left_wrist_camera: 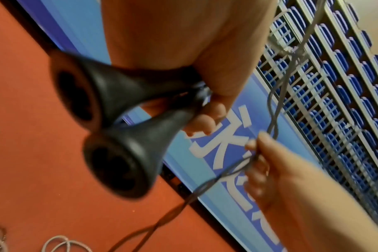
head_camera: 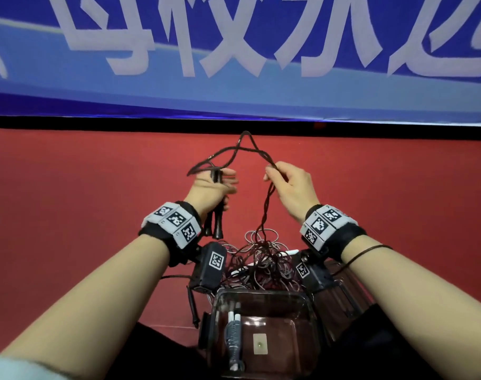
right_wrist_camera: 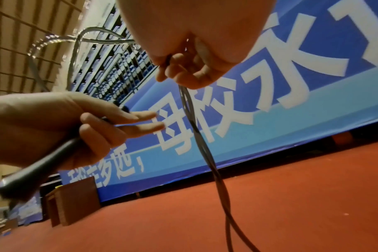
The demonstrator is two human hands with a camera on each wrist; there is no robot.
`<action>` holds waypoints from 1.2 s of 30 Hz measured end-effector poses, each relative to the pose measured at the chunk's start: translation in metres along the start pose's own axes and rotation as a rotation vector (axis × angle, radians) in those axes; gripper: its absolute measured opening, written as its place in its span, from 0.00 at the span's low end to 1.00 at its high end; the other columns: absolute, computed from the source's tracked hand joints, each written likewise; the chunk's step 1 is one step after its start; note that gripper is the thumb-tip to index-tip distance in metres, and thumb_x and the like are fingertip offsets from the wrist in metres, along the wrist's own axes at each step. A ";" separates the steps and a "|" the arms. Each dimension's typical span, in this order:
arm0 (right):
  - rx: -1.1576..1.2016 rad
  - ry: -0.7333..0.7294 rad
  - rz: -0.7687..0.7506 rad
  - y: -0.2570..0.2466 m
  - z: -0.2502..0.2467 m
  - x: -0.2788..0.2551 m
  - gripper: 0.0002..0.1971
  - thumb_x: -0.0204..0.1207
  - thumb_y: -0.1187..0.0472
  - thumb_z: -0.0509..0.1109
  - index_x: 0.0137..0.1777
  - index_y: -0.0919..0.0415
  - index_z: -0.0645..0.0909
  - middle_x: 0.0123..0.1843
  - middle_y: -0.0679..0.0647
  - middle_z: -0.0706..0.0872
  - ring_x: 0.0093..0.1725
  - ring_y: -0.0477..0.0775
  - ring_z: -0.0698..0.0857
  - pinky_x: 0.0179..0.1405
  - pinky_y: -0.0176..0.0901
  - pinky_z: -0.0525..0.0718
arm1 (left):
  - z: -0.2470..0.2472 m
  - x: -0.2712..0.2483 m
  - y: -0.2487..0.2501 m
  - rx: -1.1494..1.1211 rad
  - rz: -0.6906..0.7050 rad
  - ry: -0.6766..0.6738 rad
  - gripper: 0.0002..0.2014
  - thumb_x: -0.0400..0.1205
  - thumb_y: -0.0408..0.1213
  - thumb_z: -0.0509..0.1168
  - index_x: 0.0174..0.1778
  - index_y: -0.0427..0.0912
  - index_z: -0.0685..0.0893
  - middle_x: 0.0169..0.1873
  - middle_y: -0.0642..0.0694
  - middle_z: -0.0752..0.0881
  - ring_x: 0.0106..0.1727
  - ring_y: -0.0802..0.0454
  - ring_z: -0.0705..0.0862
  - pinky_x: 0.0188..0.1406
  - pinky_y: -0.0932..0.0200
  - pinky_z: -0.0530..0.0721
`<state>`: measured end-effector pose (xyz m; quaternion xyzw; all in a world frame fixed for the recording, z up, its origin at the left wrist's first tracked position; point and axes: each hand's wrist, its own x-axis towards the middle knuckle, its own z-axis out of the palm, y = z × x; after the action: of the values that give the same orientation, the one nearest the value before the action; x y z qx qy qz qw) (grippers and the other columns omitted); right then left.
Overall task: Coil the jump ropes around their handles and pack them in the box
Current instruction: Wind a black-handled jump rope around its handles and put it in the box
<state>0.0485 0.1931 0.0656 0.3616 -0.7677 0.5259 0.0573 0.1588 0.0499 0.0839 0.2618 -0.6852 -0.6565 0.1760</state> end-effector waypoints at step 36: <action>-0.350 -0.506 0.701 0.072 0.094 -0.009 0.10 0.78 0.63 0.67 0.57 0.66 0.81 0.51 0.64 0.90 0.47 0.62 0.91 0.46 0.51 0.90 | 0.000 0.030 0.039 -0.298 0.341 0.229 0.09 0.86 0.33 0.63 0.40 0.43 0.80 0.37 0.48 0.84 0.24 0.64 0.76 0.19 0.68 0.73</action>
<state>0.0387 0.1315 -0.0352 0.1821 -0.9107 0.2713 -0.2526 0.1301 0.0326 0.1198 0.1865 -0.5909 -0.6771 0.3971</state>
